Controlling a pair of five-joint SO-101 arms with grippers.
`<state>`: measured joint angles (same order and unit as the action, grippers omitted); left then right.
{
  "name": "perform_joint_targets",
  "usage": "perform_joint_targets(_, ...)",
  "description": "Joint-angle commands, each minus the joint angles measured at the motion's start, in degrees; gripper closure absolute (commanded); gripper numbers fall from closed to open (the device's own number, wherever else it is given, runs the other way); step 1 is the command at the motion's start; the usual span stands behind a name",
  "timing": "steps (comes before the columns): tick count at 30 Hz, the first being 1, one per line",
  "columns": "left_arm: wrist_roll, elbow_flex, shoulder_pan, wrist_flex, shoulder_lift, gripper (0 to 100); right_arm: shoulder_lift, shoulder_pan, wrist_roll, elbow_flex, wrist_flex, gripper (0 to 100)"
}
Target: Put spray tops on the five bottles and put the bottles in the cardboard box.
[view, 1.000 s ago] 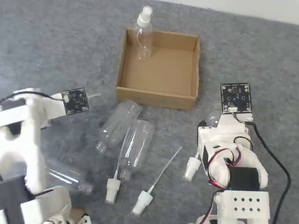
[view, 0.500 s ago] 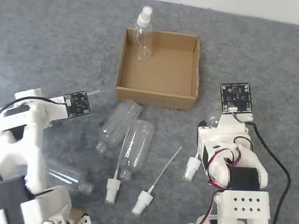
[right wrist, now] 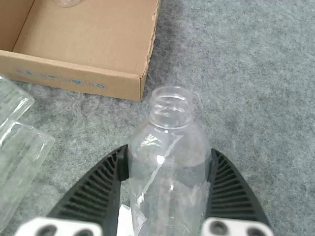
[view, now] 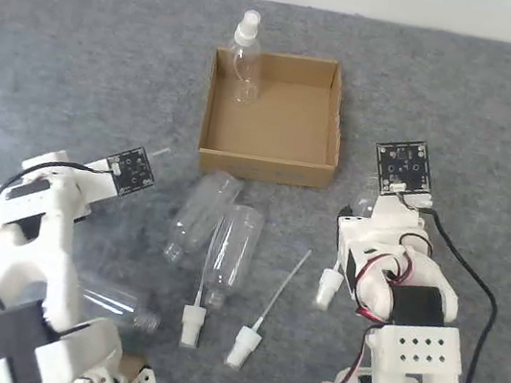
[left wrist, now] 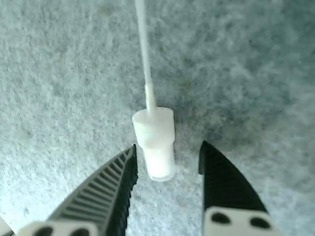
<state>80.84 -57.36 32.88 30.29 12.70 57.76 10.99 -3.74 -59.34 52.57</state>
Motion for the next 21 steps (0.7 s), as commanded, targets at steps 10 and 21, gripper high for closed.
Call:
perform_joint_targets(10,-10.81,7.6,1.23,4.31,0.97,74,1.54,-0.66,0.0,0.62,-1.36,87.2)
perform_joint_targets(21,-18.46,22.46,1.05,28.75,0.97,73,1.54,-0.66,0.0,0.62,-1.36,87.2)
